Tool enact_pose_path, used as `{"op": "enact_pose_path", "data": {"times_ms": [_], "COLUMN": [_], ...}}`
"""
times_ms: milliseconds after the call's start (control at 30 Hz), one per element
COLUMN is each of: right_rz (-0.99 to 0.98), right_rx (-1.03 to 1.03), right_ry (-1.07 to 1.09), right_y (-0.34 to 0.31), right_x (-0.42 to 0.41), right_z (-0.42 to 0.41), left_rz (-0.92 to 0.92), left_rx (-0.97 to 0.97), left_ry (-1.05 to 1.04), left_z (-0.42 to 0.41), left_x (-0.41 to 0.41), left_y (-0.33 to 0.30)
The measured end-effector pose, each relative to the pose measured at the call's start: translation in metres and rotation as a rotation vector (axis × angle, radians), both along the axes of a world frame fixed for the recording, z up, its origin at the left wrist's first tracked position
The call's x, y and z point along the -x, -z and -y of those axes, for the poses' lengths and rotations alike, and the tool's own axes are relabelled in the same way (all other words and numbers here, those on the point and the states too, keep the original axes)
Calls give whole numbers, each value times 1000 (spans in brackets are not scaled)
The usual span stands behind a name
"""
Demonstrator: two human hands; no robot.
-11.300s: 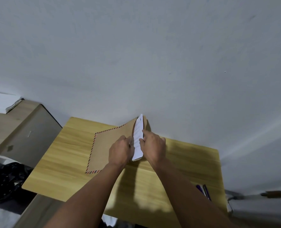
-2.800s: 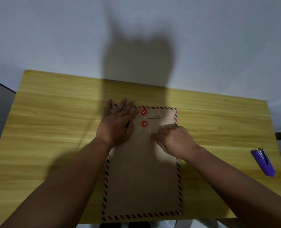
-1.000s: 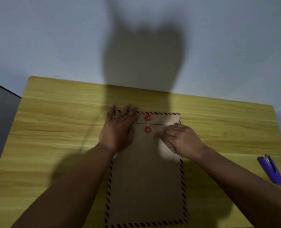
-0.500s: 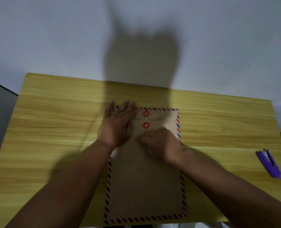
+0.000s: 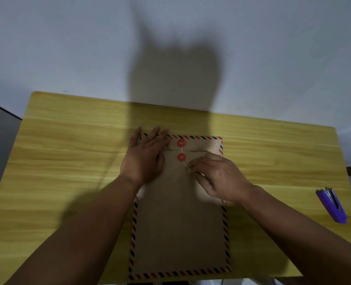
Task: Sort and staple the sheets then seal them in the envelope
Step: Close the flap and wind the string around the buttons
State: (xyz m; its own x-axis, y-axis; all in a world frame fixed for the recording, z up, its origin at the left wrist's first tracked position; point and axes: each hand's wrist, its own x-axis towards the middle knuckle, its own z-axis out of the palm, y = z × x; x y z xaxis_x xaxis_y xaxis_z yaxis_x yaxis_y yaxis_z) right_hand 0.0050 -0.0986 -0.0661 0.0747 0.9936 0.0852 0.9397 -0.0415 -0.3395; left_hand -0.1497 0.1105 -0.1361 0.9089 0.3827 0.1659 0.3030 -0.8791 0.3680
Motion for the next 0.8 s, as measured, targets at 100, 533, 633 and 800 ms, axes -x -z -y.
{"op": "enact_pose_path", "data": {"times_ms": [100, 533, 633, 800], "right_rz": [-28, -442, -410, -312], "right_rx": [60, 128, 144, 203], "right_ry": [66, 807, 809, 753], "right_y": [3, 0, 0, 1], "right_x": [3, -28, -34, -39], "right_z": [0, -46, -63, -84], "left_rz": [13, 56, 61, 82], "left_rx": [2, -9, -14, -18], "left_ry": [4, 15, 17, 15], "left_z": [-1, -1, -2, -2], "left_x": [1, 1, 2, 2], "left_y": [2, 4, 3, 3]}}
